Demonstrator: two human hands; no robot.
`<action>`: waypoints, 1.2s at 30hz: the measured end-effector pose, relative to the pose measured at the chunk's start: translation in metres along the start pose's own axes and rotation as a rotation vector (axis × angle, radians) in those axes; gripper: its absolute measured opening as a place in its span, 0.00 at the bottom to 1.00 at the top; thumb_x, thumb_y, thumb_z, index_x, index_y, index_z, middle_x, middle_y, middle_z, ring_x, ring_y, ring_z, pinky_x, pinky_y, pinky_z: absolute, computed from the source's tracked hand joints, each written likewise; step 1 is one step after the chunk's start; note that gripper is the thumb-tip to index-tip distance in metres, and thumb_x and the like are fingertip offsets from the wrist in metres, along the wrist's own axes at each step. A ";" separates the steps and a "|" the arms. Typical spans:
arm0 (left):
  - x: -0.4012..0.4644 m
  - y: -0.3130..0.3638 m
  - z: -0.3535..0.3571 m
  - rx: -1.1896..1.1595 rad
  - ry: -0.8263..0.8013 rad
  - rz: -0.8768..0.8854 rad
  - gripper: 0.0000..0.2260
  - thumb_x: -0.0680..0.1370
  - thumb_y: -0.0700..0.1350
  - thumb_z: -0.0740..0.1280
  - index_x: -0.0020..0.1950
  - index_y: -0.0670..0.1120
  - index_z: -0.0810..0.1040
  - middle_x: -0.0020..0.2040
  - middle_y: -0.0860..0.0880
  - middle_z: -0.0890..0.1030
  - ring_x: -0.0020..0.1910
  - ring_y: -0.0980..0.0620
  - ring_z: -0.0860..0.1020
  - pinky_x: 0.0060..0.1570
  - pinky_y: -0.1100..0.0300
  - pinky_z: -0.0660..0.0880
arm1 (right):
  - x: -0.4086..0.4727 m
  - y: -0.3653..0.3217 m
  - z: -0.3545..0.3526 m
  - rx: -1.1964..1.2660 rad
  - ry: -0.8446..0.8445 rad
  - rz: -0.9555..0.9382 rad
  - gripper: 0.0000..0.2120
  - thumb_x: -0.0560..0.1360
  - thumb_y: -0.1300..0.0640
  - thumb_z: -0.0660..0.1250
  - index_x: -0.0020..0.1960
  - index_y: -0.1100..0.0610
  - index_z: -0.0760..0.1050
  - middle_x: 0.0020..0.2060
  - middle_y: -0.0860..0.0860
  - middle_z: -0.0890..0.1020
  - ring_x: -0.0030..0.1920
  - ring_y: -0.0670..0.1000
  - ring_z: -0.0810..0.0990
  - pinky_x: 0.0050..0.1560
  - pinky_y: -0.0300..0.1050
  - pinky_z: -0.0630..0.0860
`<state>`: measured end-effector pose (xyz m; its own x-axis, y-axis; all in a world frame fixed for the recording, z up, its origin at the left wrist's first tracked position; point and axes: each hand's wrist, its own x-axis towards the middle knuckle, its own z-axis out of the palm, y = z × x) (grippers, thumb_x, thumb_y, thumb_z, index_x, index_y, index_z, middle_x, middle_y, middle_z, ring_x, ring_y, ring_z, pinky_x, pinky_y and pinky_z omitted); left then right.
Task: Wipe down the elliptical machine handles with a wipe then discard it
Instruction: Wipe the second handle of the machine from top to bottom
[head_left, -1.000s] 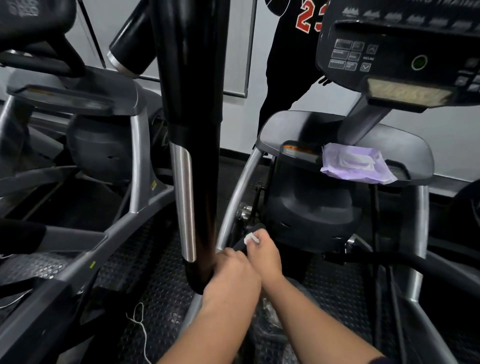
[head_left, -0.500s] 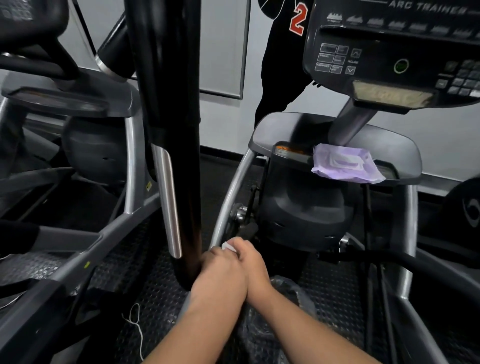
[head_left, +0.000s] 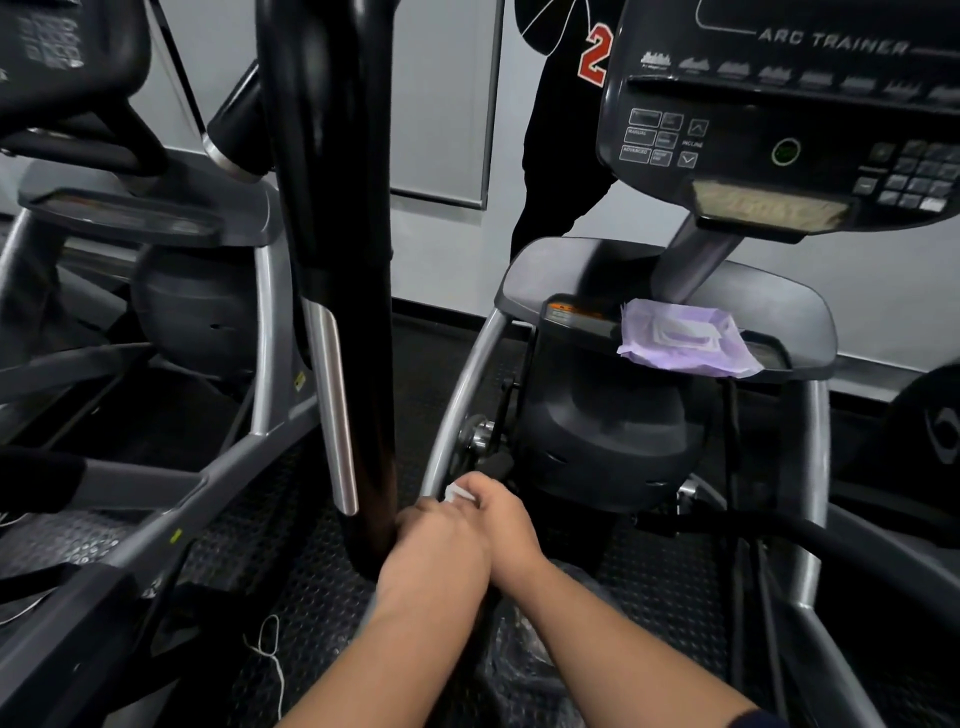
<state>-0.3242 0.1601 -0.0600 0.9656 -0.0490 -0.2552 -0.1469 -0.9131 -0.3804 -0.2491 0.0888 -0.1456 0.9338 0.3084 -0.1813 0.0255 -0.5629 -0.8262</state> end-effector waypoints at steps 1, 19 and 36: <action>0.001 0.000 0.000 -0.007 0.004 0.000 0.16 0.79 0.34 0.56 0.65 0.34 0.71 0.55 0.38 0.77 0.53 0.42 0.77 0.47 0.53 0.75 | 0.000 0.000 0.000 -0.061 -0.004 -0.037 0.06 0.77 0.55 0.64 0.44 0.45 0.74 0.50 0.52 0.81 0.51 0.54 0.80 0.54 0.53 0.77; 0.006 0.000 -0.004 0.040 -0.023 -0.039 0.13 0.80 0.36 0.57 0.61 0.42 0.77 0.55 0.41 0.77 0.53 0.42 0.74 0.46 0.52 0.71 | 0.028 0.007 -0.008 0.069 -0.009 0.128 0.05 0.77 0.54 0.63 0.46 0.52 0.77 0.39 0.51 0.85 0.42 0.54 0.83 0.42 0.47 0.76; 0.071 0.060 0.020 -0.620 0.138 -0.071 0.08 0.82 0.50 0.59 0.55 0.50 0.76 0.53 0.52 0.76 0.55 0.49 0.76 0.49 0.56 0.71 | -0.009 0.096 -0.071 0.602 0.120 0.357 0.02 0.69 0.55 0.70 0.40 0.52 0.79 0.37 0.54 0.80 0.40 0.54 0.76 0.43 0.53 0.74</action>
<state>-0.2687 0.1097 -0.1188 0.9932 0.0062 -0.1159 0.0299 -0.9786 0.2037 -0.2295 -0.0229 -0.1853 0.8818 0.0783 -0.4651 -0.4593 -0.0814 -0.8845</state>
